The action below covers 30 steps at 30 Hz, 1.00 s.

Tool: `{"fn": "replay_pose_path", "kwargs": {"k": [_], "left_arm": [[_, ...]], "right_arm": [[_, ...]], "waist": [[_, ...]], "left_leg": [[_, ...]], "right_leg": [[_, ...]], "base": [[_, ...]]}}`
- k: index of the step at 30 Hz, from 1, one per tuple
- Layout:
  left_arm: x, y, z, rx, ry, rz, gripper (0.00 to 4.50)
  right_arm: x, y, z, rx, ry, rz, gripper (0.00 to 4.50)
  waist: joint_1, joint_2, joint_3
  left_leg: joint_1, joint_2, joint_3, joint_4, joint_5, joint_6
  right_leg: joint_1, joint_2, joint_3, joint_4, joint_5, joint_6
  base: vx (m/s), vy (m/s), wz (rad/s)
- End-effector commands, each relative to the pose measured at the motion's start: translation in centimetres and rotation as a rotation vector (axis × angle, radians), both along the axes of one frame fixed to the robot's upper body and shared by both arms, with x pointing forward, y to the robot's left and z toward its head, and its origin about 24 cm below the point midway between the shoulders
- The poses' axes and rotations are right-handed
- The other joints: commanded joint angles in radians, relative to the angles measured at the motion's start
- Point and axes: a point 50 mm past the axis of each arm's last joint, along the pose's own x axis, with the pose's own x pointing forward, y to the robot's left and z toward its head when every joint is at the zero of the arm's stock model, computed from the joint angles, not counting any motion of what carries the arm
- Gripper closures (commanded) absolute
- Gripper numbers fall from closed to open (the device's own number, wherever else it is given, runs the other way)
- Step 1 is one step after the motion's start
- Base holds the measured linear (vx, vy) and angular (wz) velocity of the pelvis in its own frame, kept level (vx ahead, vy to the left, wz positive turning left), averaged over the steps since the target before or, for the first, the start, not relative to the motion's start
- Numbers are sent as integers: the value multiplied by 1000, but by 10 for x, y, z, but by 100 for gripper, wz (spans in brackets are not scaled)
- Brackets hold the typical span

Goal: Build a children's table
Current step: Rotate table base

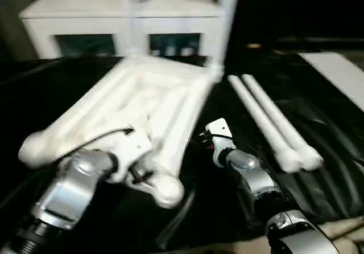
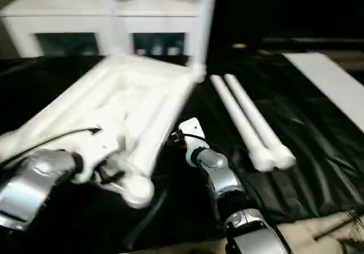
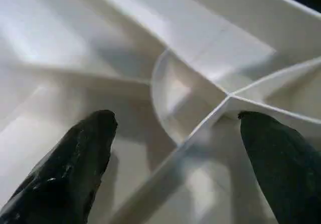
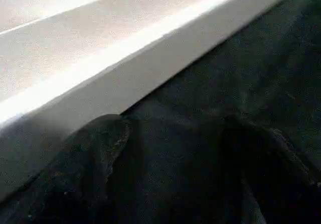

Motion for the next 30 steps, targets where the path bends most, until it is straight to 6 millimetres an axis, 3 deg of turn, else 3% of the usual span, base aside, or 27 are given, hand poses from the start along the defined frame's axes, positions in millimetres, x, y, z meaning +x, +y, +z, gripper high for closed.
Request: {"fn": "replay_pose_path", "kwargs": {"k": [1, 2, 3, 4, 5, 6, 7, 8, 9, 11, 12, 13, 15, 17, 18, 19, 20, 23, 25, 27, 28, 30], "left_arm": [[-13, -14, -11, -45, 82, -95, 2], [-13, -13, -10, -44, 79, -97, 2], [-13, -10, -7, -45, 70, -104, 2], [-11, -8, -3, -46, 55, -111, 2], [-9, -7, 2, -53, 30, -116, 2], [-6, -6, 6, -62, 2, -113, 2], [-4, -6, 9, -67, -19, -111, 2], [6, -5, 21, -89, -113, -102, 2], [6, -5, 21, -89, -113, -102, 2], [17, -4, 31, -103, -202, -84, 2], [23, -3, 35, -101, -244, -73, 2], [28, -1, 39, -97, -284, -61, 2], [35, 0, 43, -100, -330, -47, 2], [38, -3, 50, -175, -328, -60, 2], [37, -4, 52, -192, -320, -70, 2], [35, -5, 53, -220, -304, -99, 2], [33, -5, 55, -242, -291, -116, 2], [22, -2, 60, -337, -177, -214, 2], [15, 0, 58, -318, -110, -265, 2], [11, 1, 55, -304, -76, -290, 2], [6, 2, 51, -276, -33, -331, 2], [-3, 4, 42, -233, 28, -386, 2]], "right_arm": [[1, 24, 15, 46, -64, 102, 66], [1, 23, 15, 46, -65, 101, 66], [1, 21, 15, 45, -68, 99, 66], [1, 19, 16, 43, -73, 96, 66], [1, 17, 16, 40, -79, 94, 66], [1, 15, 17, 38, -86, 93, 66], [1, 13, 18, 37, -90, 93, 66], [2, 7, 22, 32, -113, 89, 66], [2, 7, 22, 32, -113, 89, 66], [4, -1, 27, 26, -138, 76, 66], [5, -7, 29, 24, -148, 65, 66], [6, -13, 32, 22, -157, 53, 66], [7, -20, 34, 10, -170, 44, 66], [5, -35, 40, -28, -201, 83, 66], [4, -38, 42, -35, -206, 97, 66], [2, -42, 43, -45, -211, 117, 66], [1, -44, 44, -52, -214, 132, 66], [-6, -58, 58, -51, -237, 227, 66], [-14, -65, 69, -32, -232, 327, 66], [-19, -67, 75, -29, -228, 380, 66], [-25, -70, 81, -25, -222, 436, 66], [-30, -74, 89, -37, -219, 488, 66]], "waist": [[30, -14, -35], [23, -37, -30], [26, -28, -33], [39, -18, -39], [48, 25, -59], [21, 23, -56], [25, 27, -56], [19, 15, -45], [19, 12, -40], [23, 14, -44], [24, 14, -45], [28, 15, -47], [31, 12, -51], [31, 11, -46], [33, 17, -46], [32, 10, -46], [35, 9, -51], [39, 11, -59], [37, 10, -60], [38, 9, -65], [43, 13, -71], [45, 13, -73]], "left_leg": [[-1, 47, -9, -136, -769, -78], [104, -10, -22, 110, -460, -41], [17, -5, -55, 97, -225, -10], [-45, 16, -74, 37, -200, -14], [-13, 46, -78, -34, -274, -30], [-20, 54, -80, -52, -352, -41], [-14, 56, -76, -57, -376, -46], [0, 45, -63, -56, -478, -35], [6, 40, -60, -52, -505, -34], [14, 35, -59, -46, -500, -29], [13, 35, -58, -47, -490, -26], [15, 38, -57, -50, -462, -23], [1, 44, -57, -58, -401, -16], [-3, 44, -56, -59, -405, -19], [-1, 44, -57, -58, -411, -21], [-2, 43, -55, -57, -409, -20], [-4, 43, -54, -56, -378, -14], [-13, 51, -50, -56, -274, 9], [-5, 50, -44, -52, -267, 25], [-5, 49, -36, -47, -209, 49], [-8, 51, -32, -40, -122, 76], [-6, 49, -30, -36, -65, 98]], "right_leg": [[8, -28, 61, -60, -579, -24], [-120, -131, 59, -253, -1056, 33], [-14, -169, 79, -221, -1045, 26], [54, -163, 78, -166, -911, 9], [40, -84, 32, -130, -572, -55], [33, -43, 21, -89, -292, -129], [35, -44, 21, -89, -218, -161], [26, -45, 18, -113, -312, -167], [20, -47, 16, -125, -392, -146], [16, -56, 17, -140, -494, -104], [15, -55, 17, -142, -496, -97], [15, -54, 18, -142, -466, -96], [29, -52, 19, -131, -370, -118], [31, -54, 18, -132, -383, -119], [31, -56, 18, -132, -397, -116], [32, -59, 20, -135, -412, -112], [34, -60, 23, -131, -393, -119], [43, -57, 30, -109, -231, -171], [35, -49, 30, -105, -197, -202], [39, -50, 35, -96, -123, -227], [47, -47, 35, -82, -21, -251], [45, -44, 35, -74, 49, -267]], "base": [[11, -129, 6], [11, -129, 6], [57, -84, -26], [74, -8, -34], [74, -8, -34], [0, 0, 0], [0, 0, 0], [0, 0, 0], [0, 0, 0], [0, 0, 0], [0, 0, 0], [0, 0, 0], [0, 0, 0], [0, 0, 0], [0, 0, 0], [0, 0, 0], [0, 0, 0], [59, -2, 1], [77, -11, 4], [82, -19, 6], [85, -20, 2], [80, -16, 0]]}}
